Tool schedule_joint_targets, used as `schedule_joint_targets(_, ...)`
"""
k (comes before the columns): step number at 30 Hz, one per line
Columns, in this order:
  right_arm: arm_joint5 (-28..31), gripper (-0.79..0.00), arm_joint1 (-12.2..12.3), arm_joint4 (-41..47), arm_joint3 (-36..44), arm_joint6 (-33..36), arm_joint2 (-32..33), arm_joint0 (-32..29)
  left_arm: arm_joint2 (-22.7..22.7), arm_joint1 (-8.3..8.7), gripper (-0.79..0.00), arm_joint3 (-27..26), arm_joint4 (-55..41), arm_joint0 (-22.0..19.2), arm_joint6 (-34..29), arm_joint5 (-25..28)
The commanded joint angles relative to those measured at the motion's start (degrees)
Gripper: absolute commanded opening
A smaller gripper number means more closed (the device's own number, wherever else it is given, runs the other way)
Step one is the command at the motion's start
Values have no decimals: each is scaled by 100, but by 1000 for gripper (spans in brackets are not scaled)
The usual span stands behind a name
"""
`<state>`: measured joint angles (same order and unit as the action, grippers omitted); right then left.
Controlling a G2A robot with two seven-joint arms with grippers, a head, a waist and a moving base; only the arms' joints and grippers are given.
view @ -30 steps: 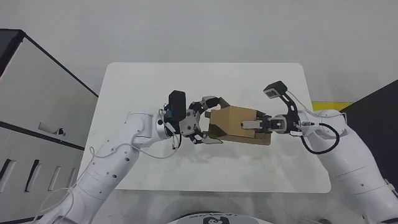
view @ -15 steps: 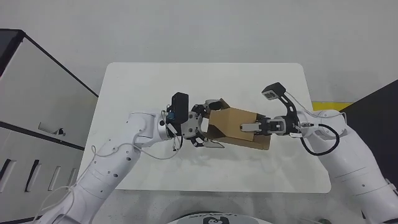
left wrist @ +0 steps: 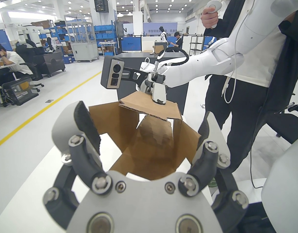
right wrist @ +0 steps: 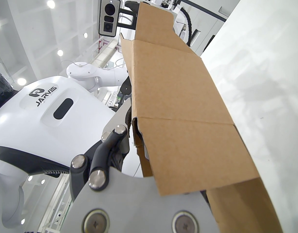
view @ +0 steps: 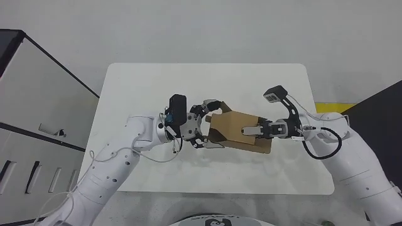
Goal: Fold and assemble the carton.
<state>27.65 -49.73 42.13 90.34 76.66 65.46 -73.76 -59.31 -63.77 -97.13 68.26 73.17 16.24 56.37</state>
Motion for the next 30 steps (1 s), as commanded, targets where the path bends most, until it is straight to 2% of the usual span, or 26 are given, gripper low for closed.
schedule_joint_targets(1,4,-785,11,-12,17,-4,-22,2,2,2,0,1,-2,-1,-8,28)
schedule_joint_targets(20,8,-785,128,-47,67,-8,-176,16,184,18,0,-35,-69,-114,-153,163)
schedule_joint_targets(30,223,-785,176,110,-148,-224,-128,-21,14,40,0,-61,-17,-19,-90,-47)
